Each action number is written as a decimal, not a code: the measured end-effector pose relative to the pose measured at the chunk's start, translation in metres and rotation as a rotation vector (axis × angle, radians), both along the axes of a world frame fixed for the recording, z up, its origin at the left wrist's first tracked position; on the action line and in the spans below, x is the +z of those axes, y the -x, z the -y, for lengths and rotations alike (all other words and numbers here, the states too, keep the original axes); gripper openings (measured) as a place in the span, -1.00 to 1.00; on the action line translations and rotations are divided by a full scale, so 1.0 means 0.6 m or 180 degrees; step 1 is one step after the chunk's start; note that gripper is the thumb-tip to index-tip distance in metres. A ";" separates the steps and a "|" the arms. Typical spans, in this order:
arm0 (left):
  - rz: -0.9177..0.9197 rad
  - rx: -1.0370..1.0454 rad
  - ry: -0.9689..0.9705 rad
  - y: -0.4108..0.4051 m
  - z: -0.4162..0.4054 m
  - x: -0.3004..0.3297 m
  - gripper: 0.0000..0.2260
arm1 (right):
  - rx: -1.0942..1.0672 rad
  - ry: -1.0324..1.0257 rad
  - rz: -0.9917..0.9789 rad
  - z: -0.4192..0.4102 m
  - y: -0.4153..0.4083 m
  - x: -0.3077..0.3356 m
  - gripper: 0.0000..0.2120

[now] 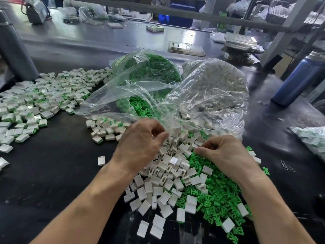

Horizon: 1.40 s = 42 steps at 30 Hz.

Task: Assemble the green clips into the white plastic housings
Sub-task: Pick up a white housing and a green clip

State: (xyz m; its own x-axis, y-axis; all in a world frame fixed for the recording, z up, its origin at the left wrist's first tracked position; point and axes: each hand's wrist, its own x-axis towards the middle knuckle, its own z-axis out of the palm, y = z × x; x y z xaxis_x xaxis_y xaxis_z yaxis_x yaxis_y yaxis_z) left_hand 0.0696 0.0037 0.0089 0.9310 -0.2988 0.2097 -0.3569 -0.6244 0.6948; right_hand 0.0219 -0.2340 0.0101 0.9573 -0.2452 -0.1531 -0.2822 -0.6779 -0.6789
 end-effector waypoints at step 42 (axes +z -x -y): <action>-0.0107 -0.0232 0.1472 0.027 0.036 0.015 -0.83 | 0.0235 -0.2315 0.1503 -0.053 0.006 0.007 -0.81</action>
State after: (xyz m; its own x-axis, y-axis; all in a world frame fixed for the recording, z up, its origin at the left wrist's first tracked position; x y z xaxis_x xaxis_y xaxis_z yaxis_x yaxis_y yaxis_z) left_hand 0.0532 -0.0177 0.0178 0.9196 -0.2458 0.3064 -0.3609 -0.2207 0.9061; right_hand 0.0181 -0.2022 0.0143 0.9698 -0.1756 0.1693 0.1656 -0.0359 -0.9855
